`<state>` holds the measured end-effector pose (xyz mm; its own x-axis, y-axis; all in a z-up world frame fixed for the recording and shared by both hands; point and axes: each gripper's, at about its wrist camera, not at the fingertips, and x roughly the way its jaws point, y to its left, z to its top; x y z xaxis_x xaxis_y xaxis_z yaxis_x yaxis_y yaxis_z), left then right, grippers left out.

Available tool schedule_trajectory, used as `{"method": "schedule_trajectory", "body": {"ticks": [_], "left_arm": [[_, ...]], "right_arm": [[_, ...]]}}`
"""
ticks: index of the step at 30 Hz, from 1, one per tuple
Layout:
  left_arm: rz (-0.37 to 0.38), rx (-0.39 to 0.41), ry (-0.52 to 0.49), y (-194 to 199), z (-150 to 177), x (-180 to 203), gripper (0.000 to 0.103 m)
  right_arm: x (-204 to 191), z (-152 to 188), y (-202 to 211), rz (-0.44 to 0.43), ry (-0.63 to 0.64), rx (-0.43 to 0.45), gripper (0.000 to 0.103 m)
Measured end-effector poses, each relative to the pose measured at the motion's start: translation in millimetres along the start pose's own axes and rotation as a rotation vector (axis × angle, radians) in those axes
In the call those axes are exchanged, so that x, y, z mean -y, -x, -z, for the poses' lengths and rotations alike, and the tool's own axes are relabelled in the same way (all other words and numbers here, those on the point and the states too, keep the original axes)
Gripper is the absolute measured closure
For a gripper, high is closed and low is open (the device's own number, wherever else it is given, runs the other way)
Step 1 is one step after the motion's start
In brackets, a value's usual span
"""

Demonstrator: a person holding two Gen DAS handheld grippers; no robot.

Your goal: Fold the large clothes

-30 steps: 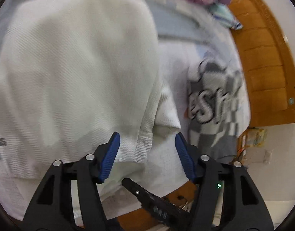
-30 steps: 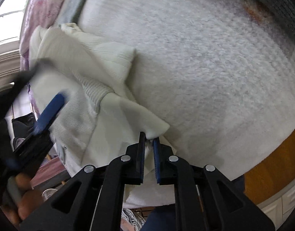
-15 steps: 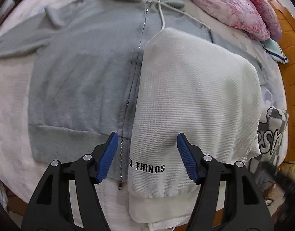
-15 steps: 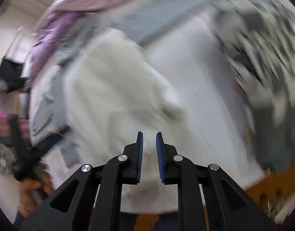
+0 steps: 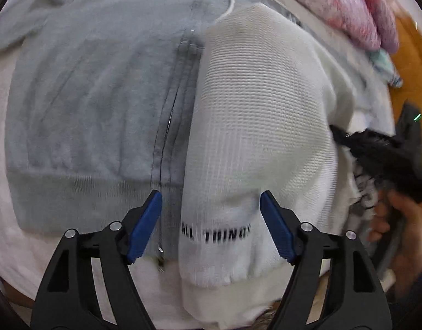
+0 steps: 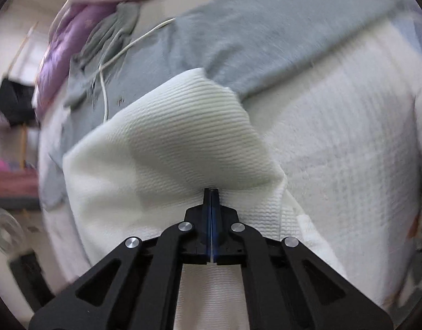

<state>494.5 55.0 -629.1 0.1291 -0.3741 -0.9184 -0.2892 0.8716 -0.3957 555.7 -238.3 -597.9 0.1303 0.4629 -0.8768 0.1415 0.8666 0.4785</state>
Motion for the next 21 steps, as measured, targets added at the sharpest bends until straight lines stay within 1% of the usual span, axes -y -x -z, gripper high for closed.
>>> {"method": "schedule_trajectory", "body": {"ticks": [3, 5, 6, 9, 14, 15, 16, 18, 19, 20, 21], "left_arm": [[0.09, -0.03, 0.065, 5, 19, -18, 0.029], [0.084, -0.046, 0.058, 3, 30, -23, 0.029], [0.072, -0.068, 0.054, -1, 40, -27, 0.029], [0.101, -0.101, 0.095, -11, 60, -32, 0.029], [0.139, -0.15, 0.162, -35, 78, -33, 0.029], [0.149, -0.149, 0.179, -38, 81, -33, 0.029], [0.16, -0.15, 0.191, -39, 83, -35, 0.03], [0.176, -0.153, 0.2, -41, 80, -35, 0.035], [0.179, -0.155, 0.195, -40, 83, -37, 0.038], [0.186, -0.157, 0.188, -37, 84, -40, 0.044], [0.193, -0.153, 0.191, -35, 85, -42, 0.048]], "right_arm": [[-2, 8, 6, 0.02, 0.021, 0.011, 0.103], [-1, 9, 7, 0.019, 0.013, 0.016, 0.103], [1, 10, 8, 0.012, 0.0, 0.021, 0.103], [-1, 7, 4, 0.015, -0.011, 0.039, 0.103], [-20, 6, 5, 0.092, 0.041, 0.053, 0.103], [-23, 9, 9, 0.099, 0.053, 0.058, 0.099], [-25, 14, 14, 0.102, 0.067, 0.066, 0.097], [-27, 27, 24, 0.089, 0.086, 0.077, 0.087], [-27, 36, 31, 0.079, 0.088, 0.084, 0.074], [-26, 49, 41, 0.065, 0.085, 0.1, 0.059], [-24, 65, 51, 0.055, 0.072, 0.118, 0.049]]}}
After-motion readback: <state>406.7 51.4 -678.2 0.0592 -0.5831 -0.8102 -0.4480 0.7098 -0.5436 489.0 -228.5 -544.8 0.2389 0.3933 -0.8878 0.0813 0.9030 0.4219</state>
